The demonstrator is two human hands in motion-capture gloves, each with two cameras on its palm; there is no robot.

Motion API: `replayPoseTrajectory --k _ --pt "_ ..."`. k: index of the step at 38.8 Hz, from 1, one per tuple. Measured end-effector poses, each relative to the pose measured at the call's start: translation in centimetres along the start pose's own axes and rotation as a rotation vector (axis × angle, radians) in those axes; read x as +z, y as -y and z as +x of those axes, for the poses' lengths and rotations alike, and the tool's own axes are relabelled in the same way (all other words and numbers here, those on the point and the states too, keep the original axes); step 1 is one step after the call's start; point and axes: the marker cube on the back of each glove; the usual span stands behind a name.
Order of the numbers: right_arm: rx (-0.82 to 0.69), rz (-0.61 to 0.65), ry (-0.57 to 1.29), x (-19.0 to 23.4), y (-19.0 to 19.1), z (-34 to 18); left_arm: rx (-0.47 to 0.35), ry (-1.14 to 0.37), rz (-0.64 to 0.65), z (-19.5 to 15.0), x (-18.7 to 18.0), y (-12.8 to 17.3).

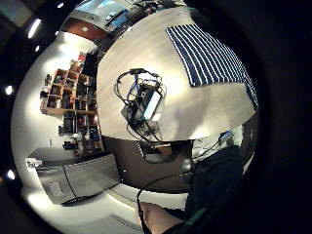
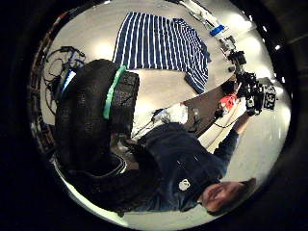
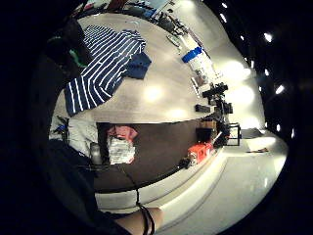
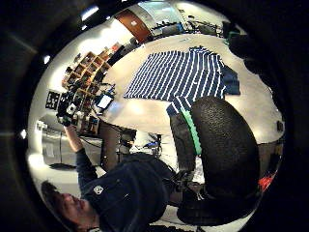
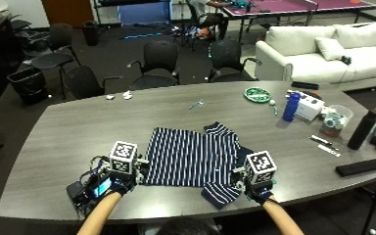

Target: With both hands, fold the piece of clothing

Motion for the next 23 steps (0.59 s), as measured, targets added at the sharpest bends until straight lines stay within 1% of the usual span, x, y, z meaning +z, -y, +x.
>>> replayPoseTrajectory --k 6,13,17,23 --pt "0.010 0.006 -0.017 -0.6 0.1 -0.2 0.004 0.000 -0.027 -0.2 -0.1 0.1" --pt "0.012 -0.023 -0.022 -2.3 -0.5 -0.4 0.022 -0.022 -0.037 -0.5 -0.1 0.0" --pt "0.001 -0.072 0.006 -3.4 -0.9 -0.8 0.021 -0.019 -0.045 -0.8 -0.1 -0.2" --pt "0.006 -0.127 0.016 -4.9 -1.1 -0.8 0.039 -0.034 -0.095 -0.9 0.3 -0.5"
